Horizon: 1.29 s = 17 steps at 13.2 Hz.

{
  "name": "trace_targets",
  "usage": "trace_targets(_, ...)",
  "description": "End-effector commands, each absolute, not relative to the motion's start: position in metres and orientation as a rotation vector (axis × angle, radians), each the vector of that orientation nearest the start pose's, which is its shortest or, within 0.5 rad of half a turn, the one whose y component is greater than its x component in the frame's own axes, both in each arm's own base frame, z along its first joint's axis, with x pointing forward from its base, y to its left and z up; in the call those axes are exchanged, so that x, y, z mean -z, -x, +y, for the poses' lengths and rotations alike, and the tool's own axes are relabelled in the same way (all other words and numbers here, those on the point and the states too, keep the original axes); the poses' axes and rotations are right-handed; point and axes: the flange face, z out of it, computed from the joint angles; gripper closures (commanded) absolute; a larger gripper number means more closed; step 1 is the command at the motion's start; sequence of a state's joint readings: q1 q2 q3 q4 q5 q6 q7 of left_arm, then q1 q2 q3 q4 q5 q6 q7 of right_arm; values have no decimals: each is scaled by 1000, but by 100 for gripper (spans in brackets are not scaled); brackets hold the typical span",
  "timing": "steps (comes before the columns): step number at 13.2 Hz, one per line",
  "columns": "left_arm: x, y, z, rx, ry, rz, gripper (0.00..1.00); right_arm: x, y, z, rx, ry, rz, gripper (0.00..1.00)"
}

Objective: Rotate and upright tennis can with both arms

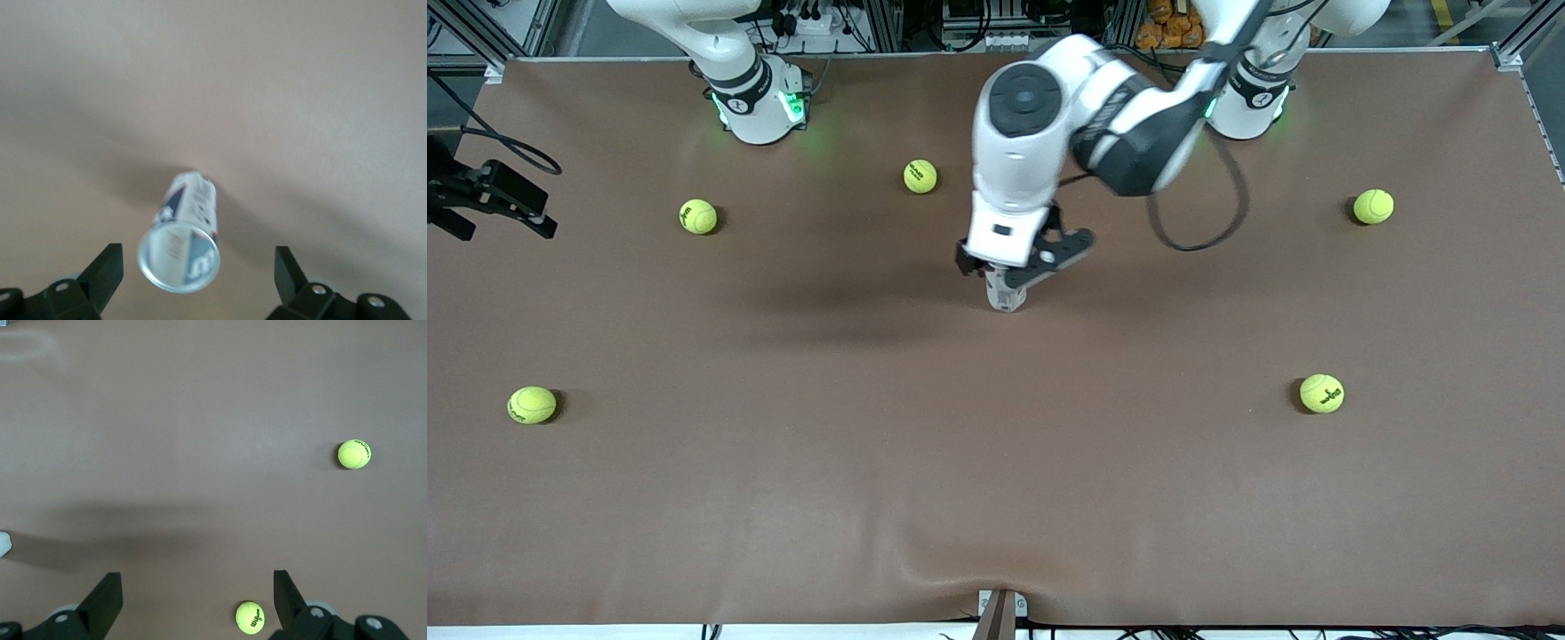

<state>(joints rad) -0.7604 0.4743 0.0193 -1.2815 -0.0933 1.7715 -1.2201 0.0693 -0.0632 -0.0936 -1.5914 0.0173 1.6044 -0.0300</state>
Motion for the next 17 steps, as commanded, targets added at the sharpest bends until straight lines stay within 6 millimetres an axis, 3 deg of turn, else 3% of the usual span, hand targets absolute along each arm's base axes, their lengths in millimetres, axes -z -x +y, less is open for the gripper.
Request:
trace_targets(1,-520,-529,-427,-85,3104,-742,0,-651,-540,-9,125,3105,-14,0)
trace_targets(4,-553,-548,-378,-52,3137,-718,0,-649,-541,-7,120,3105,-19,0)
trace_targets(7,-565,-569,-314,-83,3109,-674,0,-648,-542,-8,118,3105,-16,0)
trace_targets(10,-568,-592,-238,-149,3104,-575,0,-650,-541,-10,122,3107,-9,0)
trace_targets(11,-569,-594,-215,-189,3098,-537,0,-651,-541,-12,125,3106,-5,0)
trace_targets(14,-578,-598,-171,-191,3085,-614,0,-655,-536,-19,116,3114,12,0)
trace_targets(17,-587,-595,-127,-181,3117,-525,0,-654,-533,-19,94,3115,9,0)
